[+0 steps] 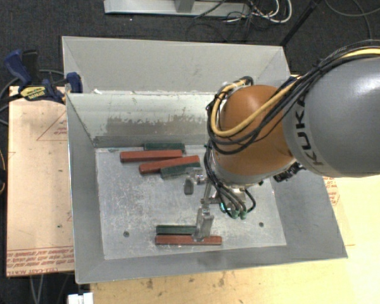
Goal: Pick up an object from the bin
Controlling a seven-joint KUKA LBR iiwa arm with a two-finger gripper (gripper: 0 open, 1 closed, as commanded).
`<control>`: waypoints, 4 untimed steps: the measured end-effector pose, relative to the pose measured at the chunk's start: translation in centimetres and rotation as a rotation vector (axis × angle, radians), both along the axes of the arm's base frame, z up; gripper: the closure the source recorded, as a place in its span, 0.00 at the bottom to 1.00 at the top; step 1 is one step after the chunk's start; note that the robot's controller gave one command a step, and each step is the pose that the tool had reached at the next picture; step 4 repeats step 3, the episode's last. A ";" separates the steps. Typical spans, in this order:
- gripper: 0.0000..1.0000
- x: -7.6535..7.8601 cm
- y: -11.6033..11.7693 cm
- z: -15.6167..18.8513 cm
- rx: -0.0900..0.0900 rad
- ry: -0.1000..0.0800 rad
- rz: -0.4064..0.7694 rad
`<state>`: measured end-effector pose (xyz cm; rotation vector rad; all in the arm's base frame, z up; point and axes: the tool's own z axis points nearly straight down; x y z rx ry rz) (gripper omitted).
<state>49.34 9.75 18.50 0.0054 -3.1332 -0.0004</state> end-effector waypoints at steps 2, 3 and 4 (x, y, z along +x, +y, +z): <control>1.00 -0.6 -0.2 -10.6 0.002 -0.008 0.136; 1.00 0.7 0.6 4.0 0.002 -0.020 0.216; 1.00 0.7 0.6 4.0 0.002 -0.020 0.216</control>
Offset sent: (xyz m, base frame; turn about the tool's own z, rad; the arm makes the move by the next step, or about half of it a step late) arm -0.0059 -0.0028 -0.1053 -0.1387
